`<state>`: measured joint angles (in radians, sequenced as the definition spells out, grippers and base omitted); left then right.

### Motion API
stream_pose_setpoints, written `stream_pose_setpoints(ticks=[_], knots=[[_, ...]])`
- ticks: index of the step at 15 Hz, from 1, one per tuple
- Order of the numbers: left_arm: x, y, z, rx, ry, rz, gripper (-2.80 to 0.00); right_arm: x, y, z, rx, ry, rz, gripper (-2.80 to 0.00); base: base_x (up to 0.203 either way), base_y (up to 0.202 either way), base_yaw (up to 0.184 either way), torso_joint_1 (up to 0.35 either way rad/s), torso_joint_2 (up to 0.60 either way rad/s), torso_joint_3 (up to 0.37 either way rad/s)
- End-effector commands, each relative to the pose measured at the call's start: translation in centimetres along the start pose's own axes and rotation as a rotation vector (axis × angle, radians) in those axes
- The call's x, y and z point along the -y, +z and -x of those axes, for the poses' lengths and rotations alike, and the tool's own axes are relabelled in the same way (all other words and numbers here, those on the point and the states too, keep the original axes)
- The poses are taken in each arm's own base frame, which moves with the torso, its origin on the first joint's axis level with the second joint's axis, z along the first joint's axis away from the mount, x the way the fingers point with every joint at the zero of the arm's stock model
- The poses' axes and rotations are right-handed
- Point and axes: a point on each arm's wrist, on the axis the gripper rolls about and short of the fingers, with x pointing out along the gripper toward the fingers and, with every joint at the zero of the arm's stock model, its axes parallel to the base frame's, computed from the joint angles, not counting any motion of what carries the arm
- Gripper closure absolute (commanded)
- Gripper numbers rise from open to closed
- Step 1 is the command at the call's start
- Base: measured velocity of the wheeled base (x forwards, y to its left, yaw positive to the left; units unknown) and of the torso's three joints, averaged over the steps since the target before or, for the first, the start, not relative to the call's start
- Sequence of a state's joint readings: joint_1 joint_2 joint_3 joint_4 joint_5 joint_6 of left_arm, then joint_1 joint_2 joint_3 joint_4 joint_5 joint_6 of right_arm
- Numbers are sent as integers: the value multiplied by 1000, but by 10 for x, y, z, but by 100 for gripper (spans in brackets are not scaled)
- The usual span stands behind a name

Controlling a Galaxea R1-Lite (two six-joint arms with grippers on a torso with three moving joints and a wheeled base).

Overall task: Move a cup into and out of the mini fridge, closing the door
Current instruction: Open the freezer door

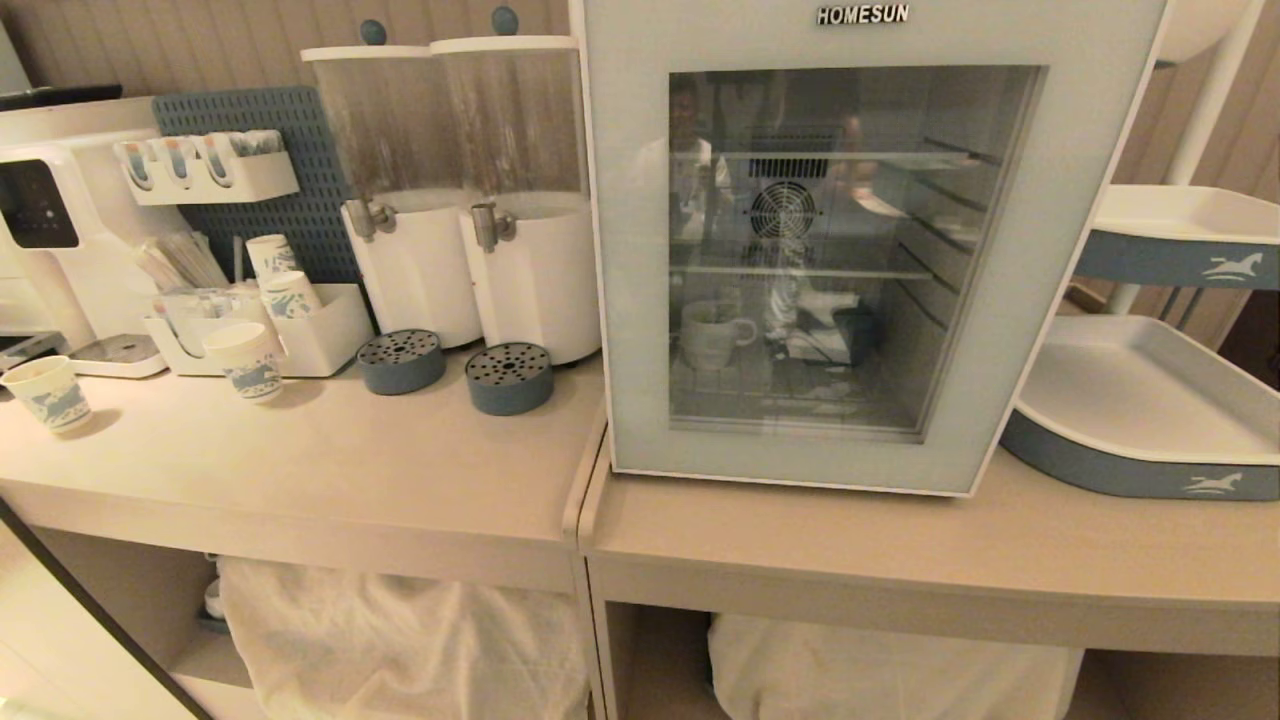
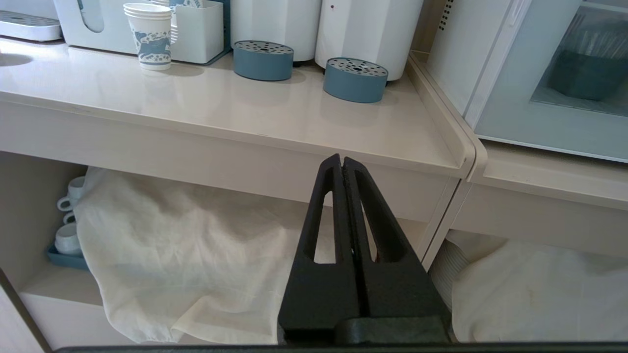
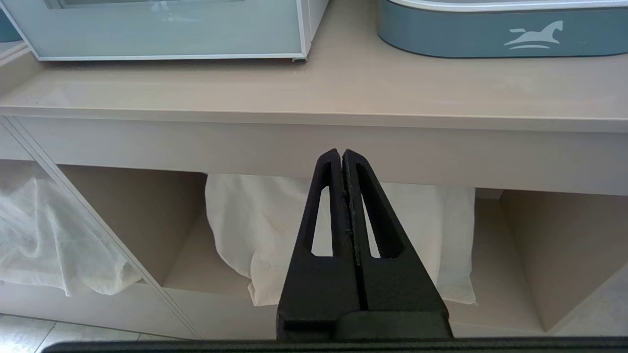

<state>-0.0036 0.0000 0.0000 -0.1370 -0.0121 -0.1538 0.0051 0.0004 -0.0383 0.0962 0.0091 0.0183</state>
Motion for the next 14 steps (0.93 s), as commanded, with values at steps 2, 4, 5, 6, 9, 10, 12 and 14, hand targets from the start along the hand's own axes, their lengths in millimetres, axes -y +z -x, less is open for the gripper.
stream_pose_setpoints(ticks=[2, 4, 5, 6, 9, 10, 12, 14], knots=[[-2, -11, -1, -34, 6, 1, 0, 0, 0, 0, -2, 1, -1, 0, 0, 0, 0, 0, 0, 0], [-2, -11, -1, -34, 6, 1, 0, 0, 0, 0, -3, 1, -2, 0, 0, 0, 0, 0, 0, 0], [-2, -11, -1, -34, 6, 1, 0, 0, 0, 0, -3, 0, -1, 0, 0, 0, 0, 0, 0, 0], [-2, -11, -1, -34, 6, 1, 0, 0, 0, 0, -3, 1, -2, 0, 0, 0, 0, 0, 0, 0], [-2, -11, -1, -34, 6, 1, 0, 0, 0, 0, -2, 1, -2, 0, 0, 0, 0, 0, 0, 0], [-2, -11, -1, -34, 6, 1, 0, 0, 0, 0, -2, 1, -2, 0, 0, 0, 0, 0, 0, 0], [-2, -11, -1, -34, 6, 1, 0, 0, 0, 0, -2, 1, -2, 0, 0, 0, 0, 0, 0, 0], [-2, -11, -1, -34, 6, 1, 0, 0, 0, 0, -2, 1, -2, 0, 0, 0, 0, 0, 0, 0]])
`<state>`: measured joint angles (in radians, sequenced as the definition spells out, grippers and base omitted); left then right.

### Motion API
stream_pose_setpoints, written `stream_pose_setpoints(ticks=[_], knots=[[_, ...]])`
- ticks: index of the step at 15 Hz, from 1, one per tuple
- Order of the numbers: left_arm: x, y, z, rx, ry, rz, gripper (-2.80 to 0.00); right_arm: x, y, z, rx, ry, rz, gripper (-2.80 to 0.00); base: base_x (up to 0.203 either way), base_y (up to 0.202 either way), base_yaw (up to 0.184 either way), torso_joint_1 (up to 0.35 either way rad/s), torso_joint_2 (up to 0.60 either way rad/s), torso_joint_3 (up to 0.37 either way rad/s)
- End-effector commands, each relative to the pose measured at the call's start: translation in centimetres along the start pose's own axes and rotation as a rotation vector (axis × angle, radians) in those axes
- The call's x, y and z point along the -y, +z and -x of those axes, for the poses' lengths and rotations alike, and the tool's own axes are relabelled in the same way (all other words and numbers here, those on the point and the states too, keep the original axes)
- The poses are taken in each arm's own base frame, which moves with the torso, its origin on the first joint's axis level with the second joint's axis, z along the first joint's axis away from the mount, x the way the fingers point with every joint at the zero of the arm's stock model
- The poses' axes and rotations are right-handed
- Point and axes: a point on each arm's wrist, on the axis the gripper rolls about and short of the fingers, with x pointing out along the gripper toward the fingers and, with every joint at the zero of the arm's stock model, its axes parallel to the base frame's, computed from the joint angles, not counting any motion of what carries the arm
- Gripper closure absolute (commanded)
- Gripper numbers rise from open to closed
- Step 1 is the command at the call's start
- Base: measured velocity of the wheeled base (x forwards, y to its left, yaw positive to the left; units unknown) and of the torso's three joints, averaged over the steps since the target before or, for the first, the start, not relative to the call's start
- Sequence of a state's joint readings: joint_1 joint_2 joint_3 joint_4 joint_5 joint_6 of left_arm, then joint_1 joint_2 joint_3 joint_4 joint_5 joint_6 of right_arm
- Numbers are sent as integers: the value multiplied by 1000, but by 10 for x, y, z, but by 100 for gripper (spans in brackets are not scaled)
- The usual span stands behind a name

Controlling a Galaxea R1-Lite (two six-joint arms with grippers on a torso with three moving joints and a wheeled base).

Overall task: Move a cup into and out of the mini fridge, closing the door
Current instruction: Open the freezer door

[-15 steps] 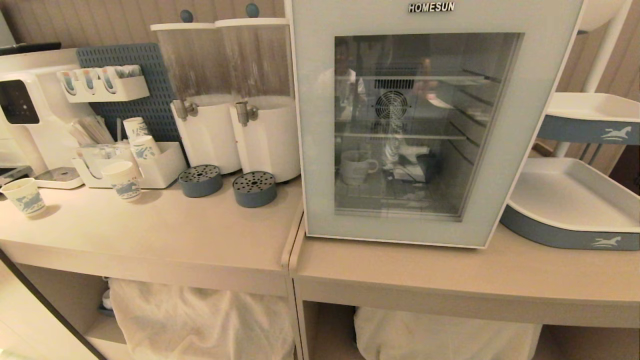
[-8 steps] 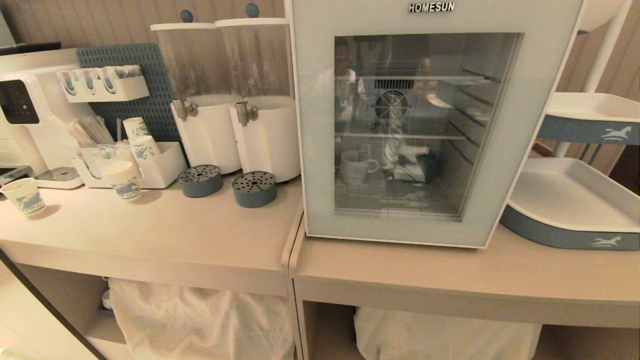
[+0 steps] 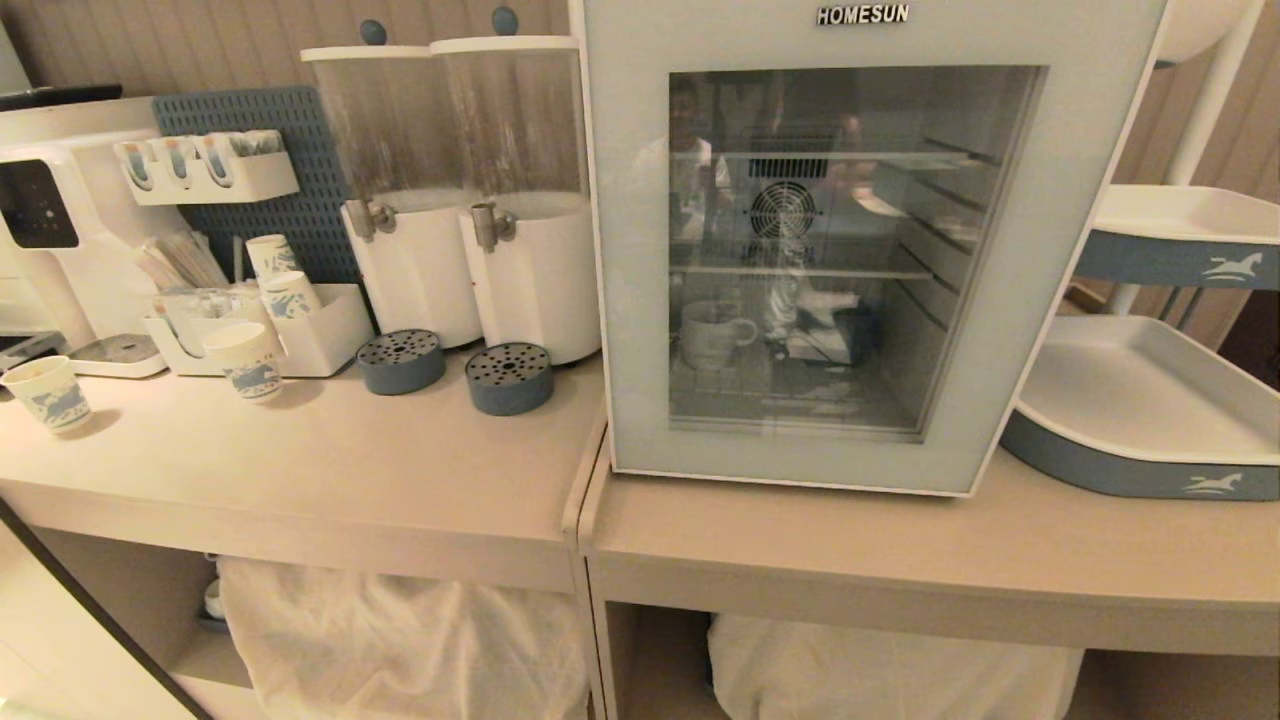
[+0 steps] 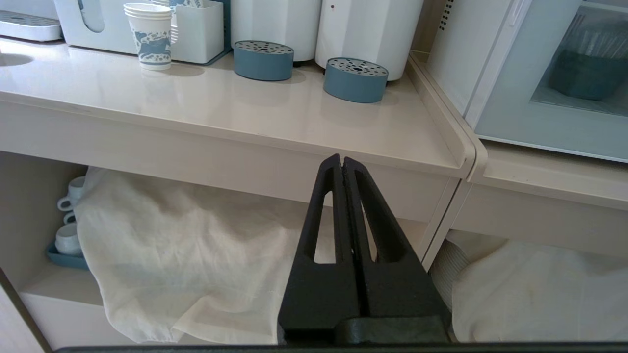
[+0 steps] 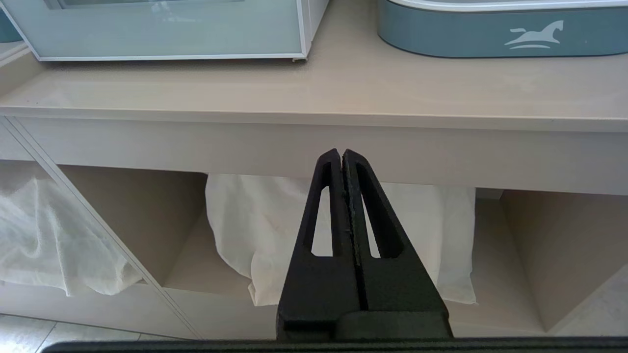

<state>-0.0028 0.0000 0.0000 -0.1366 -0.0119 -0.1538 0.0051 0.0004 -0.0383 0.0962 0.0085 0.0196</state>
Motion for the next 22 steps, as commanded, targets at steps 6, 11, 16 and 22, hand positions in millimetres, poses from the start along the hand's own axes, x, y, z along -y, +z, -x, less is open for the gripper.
stream_pose_setpoints(ticks=[6, 11, 16, 22], knots=[[-2, -11, -1, -34, 5, 2, 0, 0, 0, 0, -2, 0, 0, 0, 0, 0, 0, 0, 0, 0], [-2, -11, -1, -34, 5, 2, 0, 0, 0, 0, -2, 2, 0, 0, 0, 0, 0, 0, 0, 0], [-2, -11, -1, -34, 5, 2, 0, 0, 0, 0, -2, 2, 0, 0, 0, 0, 0, 0, 0, 0], [-2, -11, -1, -34, 5, -2, 0, 0, 0, 0, -2, 2, 1, 0, 0, 0, 0, 0, 0, 0]])
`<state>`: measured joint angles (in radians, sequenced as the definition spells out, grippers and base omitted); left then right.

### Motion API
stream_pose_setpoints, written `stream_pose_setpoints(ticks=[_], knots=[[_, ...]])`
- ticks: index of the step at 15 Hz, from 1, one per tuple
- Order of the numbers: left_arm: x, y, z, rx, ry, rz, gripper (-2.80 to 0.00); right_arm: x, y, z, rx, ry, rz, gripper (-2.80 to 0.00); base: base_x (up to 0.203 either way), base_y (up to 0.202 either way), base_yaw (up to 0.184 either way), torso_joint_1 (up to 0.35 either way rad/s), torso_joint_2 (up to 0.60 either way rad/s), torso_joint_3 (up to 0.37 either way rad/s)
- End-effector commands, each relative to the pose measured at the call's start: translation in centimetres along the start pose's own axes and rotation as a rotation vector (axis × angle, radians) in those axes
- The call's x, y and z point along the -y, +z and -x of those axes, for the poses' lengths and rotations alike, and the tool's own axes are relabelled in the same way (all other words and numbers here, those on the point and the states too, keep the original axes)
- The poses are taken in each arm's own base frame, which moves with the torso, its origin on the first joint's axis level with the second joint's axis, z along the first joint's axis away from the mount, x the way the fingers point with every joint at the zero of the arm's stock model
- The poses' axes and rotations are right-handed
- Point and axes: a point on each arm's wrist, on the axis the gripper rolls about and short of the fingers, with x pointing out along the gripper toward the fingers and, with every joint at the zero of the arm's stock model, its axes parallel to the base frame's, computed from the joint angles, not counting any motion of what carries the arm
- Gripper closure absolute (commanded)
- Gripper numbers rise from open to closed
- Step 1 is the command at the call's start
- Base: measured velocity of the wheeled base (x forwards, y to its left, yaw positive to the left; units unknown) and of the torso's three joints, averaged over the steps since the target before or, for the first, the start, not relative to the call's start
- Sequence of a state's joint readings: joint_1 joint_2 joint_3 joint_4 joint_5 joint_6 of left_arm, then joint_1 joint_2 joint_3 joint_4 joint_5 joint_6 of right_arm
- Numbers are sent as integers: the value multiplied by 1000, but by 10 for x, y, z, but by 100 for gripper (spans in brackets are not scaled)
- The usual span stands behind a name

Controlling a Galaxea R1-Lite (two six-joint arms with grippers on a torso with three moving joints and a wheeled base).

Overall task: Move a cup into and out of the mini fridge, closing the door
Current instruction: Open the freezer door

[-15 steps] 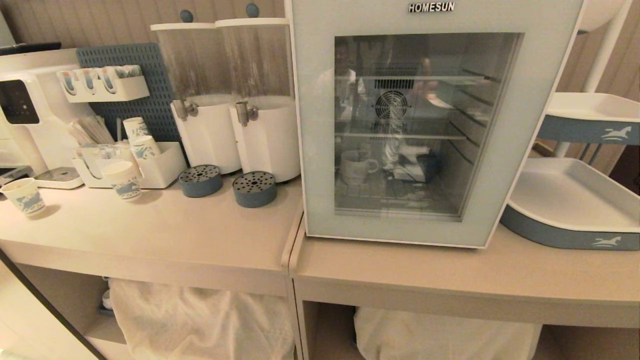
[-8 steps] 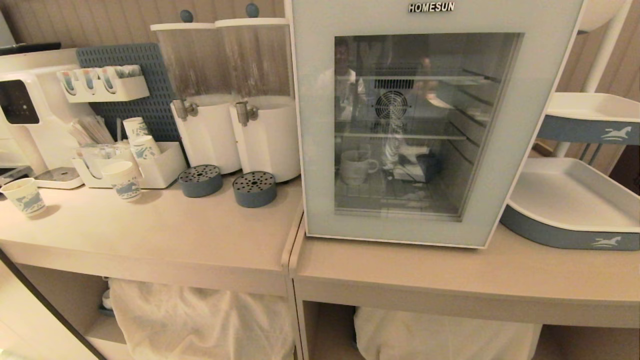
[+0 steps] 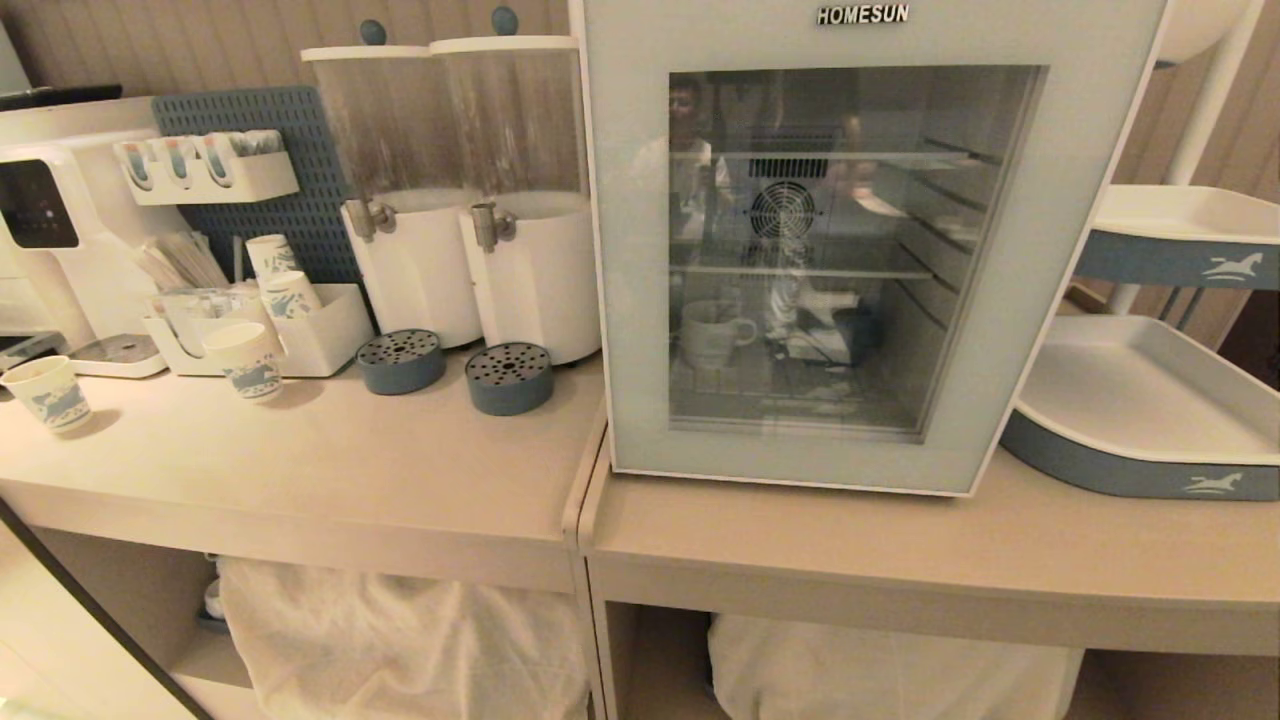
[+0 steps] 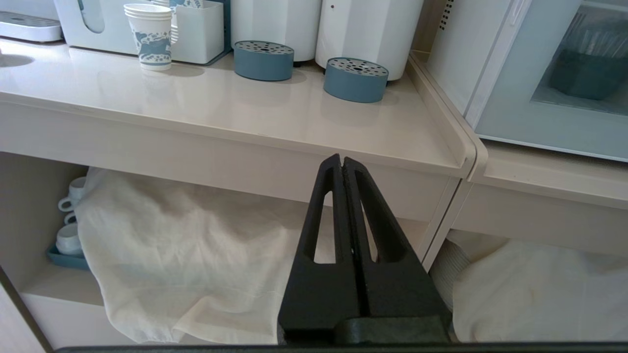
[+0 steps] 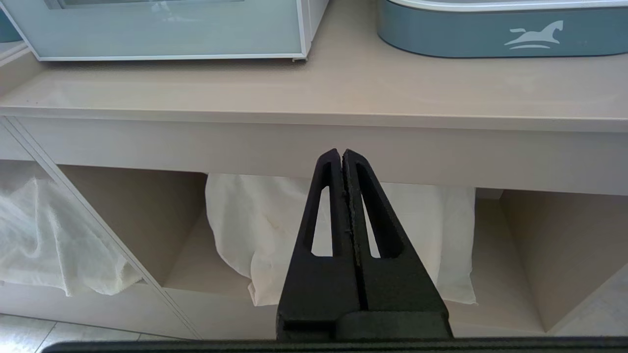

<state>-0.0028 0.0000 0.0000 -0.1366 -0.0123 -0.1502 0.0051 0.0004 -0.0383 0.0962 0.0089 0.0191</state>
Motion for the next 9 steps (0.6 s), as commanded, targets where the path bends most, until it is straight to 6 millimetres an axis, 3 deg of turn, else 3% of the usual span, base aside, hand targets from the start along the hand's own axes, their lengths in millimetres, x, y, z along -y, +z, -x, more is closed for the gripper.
stream_pose_setpoints(ticks=[1, 9], knots=[[-2, -11, -1, -34, 5, -1, 0, 0, 0, 0, -2, 1, 1, 0, 0, 0, 0, 0, 0, 0], [-2, -11, -1, -35, 5, -5, 0, 0, 0, 0, -3, 0, 0, 0, 0, 0, 0, 0, 0, 0]])
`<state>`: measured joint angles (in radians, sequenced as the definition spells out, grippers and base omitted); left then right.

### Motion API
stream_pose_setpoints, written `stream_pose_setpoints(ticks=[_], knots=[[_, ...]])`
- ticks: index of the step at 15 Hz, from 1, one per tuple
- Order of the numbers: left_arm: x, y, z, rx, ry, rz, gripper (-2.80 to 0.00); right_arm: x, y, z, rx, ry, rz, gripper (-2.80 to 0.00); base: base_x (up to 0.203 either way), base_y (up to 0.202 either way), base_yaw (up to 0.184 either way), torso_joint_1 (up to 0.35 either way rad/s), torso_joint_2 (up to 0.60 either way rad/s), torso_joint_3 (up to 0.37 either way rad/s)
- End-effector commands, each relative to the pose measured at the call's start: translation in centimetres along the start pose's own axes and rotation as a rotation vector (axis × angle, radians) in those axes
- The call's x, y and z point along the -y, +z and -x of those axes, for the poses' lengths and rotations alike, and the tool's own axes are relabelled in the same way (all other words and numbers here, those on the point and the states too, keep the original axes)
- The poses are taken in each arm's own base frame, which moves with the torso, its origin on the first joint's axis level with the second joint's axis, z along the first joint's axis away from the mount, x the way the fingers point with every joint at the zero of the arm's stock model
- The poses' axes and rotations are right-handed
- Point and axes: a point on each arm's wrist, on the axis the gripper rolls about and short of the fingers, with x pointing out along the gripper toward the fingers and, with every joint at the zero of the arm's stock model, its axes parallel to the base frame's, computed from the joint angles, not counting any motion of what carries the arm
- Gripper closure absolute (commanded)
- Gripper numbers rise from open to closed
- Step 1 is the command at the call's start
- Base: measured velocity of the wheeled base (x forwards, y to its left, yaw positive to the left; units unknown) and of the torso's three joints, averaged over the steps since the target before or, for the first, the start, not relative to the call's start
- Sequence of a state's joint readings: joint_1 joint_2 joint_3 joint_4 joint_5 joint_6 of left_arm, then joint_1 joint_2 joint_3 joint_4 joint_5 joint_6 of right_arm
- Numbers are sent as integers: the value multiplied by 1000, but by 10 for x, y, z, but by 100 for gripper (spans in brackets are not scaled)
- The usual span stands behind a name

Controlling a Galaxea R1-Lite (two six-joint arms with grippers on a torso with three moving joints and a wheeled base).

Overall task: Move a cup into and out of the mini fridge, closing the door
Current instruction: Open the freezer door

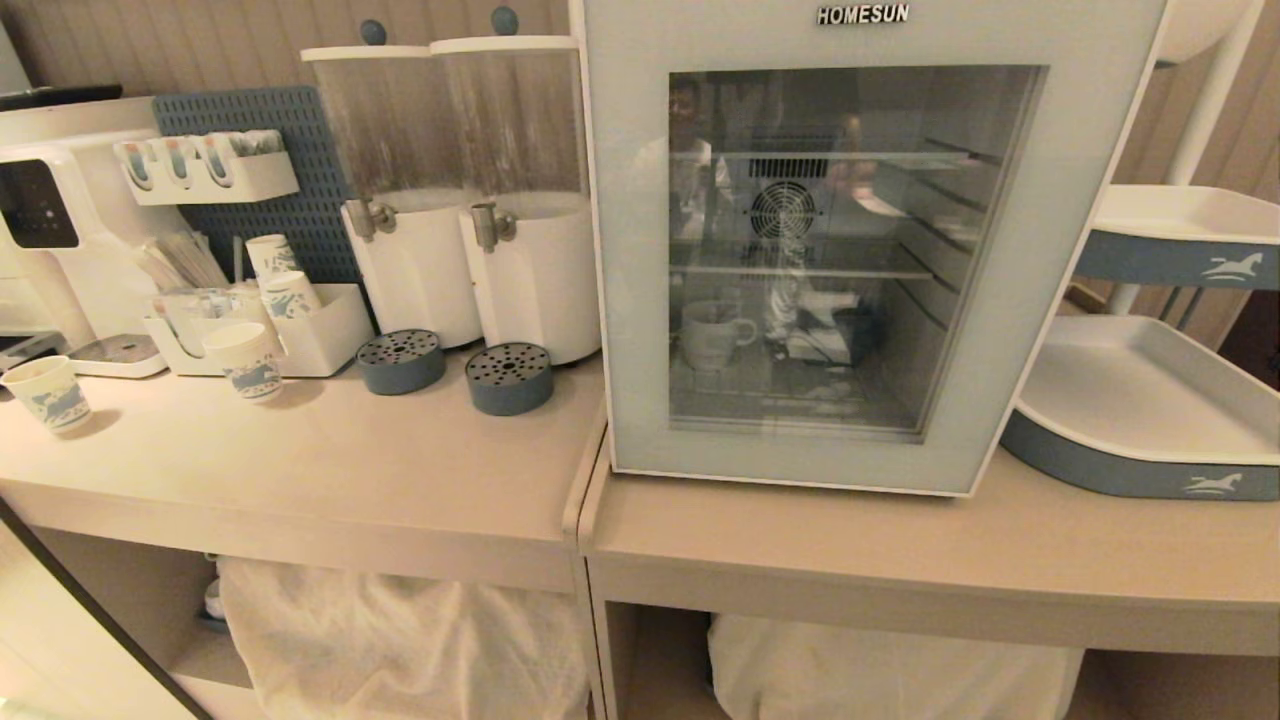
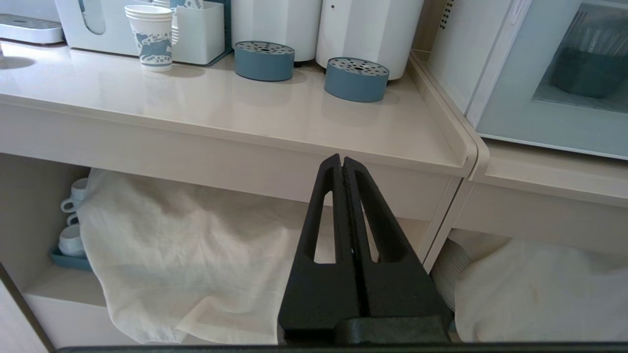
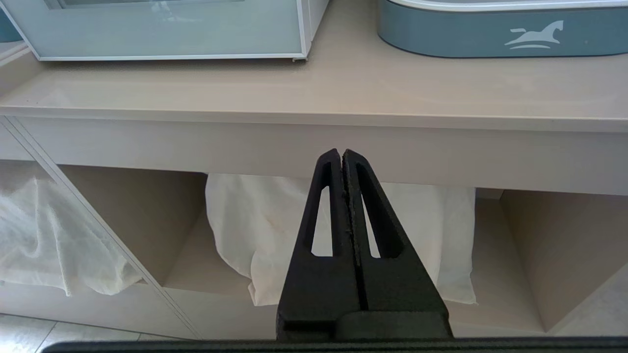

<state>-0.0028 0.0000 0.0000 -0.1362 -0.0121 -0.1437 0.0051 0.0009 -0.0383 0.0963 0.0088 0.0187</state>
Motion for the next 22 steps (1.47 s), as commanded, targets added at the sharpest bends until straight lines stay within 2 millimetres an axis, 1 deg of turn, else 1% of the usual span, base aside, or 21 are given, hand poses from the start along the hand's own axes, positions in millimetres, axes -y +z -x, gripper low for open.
stream_pose_setpoints(ticks=[1, 22], knots=[[-2, -11, -1, -33, 4, 1, 0, 0, 0, 0, -2, 1, 0, 0, 0, 0, 0, 0, 0, 0], [-2, -11, -1, -35, 6, 4, 0, 0, 0, 0, -2, 1, 0, 0, 0, 0, 0, 0, 0, 0]])
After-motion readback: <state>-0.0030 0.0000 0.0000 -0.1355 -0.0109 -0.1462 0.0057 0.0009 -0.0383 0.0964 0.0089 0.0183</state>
